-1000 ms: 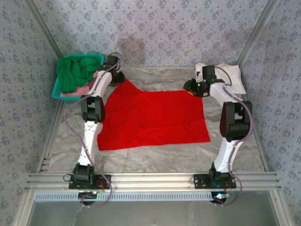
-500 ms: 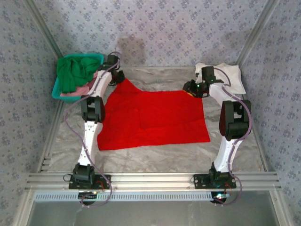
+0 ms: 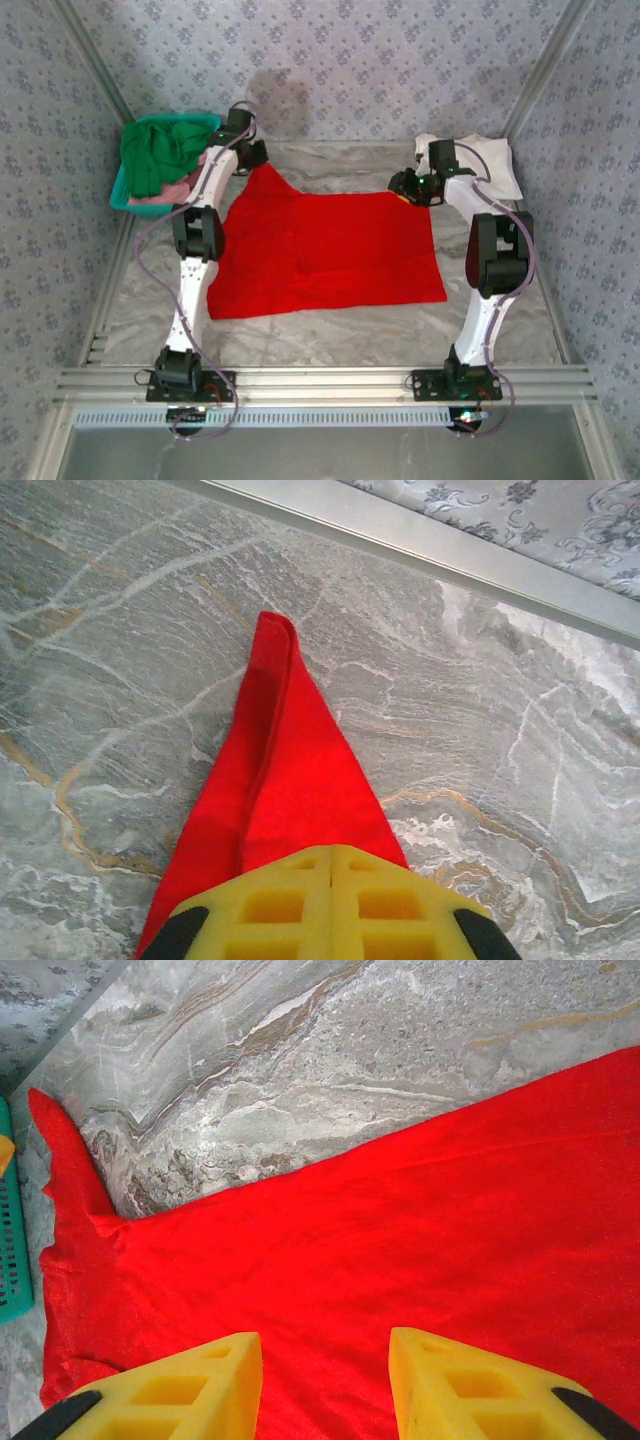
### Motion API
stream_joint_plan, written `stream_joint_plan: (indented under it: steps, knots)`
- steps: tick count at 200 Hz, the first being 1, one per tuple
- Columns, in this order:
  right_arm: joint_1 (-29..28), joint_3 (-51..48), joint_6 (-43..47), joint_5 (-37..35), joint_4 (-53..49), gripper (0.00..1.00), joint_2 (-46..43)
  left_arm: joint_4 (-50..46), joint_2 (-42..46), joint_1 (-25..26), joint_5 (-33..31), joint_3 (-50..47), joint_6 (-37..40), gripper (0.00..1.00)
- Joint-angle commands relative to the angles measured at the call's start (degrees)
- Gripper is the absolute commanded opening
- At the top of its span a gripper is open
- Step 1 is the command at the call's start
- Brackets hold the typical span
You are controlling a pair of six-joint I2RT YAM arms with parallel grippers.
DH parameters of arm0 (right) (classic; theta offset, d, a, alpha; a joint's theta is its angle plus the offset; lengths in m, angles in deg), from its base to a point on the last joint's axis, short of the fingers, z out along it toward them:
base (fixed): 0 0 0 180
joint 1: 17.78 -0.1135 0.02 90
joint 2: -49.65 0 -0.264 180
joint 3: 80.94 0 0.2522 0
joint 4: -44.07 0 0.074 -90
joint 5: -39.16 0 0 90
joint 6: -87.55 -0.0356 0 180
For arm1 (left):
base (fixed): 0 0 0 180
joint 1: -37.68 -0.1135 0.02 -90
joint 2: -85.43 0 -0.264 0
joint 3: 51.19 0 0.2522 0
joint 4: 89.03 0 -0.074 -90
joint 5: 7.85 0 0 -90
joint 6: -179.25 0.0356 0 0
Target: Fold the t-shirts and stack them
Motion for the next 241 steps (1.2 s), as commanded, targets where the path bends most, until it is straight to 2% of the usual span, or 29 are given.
stream_joint_plan:
  steps: [1, 22, 30, 47, 65, 86, 202, 221, 232, 241]
  knots:
    - [0.3, 1.7, -1.0, 0.9, -0.4, 0.41, 1.3, 0.2, 1.8, 0.2, 2.1, 2.2, -0.4, 0.0]
    - [0.5, 1.7, -1.2, 1.0, -0.3, 0.41, 1.6, 0.1, 2.0, 0.0, 1.9, 2.2, -0.8, 0.0]
    - [0.6, 1.7, -1.4, 1.1, -0.4, 0.41, 1.7, -0.5, 1.8, -0.2, 1.4, 2.2, -1.1, 0.11]
    - [0.6, 1.5, -1.5, 1.3, -0.2, 0.41, 1.7, -1.4, 1.7, -0.6, 0.7, 2.0, -1.0, 0.12]
    - [0.6, 1.6, -1.6, 1.6, 0.1, 0.41, 1.8, -2.0, 1.3, -0.6, -0.7, 2.0, -0.5, 0.32]
    - [0.7, 1.6, -1.7, 2.1, 0.2, 0.41, 1.9, -2.2, 0.7, -0.6, -1.1, 2.0, -0.3, 0.39]
    - [0.6, 1.8, -1.9, 2.4, 0.6, 0.41, 2.3, -0.6, -2.7, -0.2, 2.0, 1.9, -0.5, 0.41]
    - [0.6, 1.8, -1.9, 2.4, 0.6, 0.41, 2.3, -0.7, -3.2, -0.2, 2.1, 1.9, -0.6, 0.38]
    - [0.6, 1.8, -1.8, 2.4, 0.4, 0.41, 2.3, -0.8, -3.2, -0.2, 2.1, 1.9, -0.6, 0.3]
    - [0.5, 1.8, -1.7, 2.4, 0.4, 0.41, 2.3, -0.8, -3.2, -0.1, 2.0, 1.9, -0.6, 0.27]
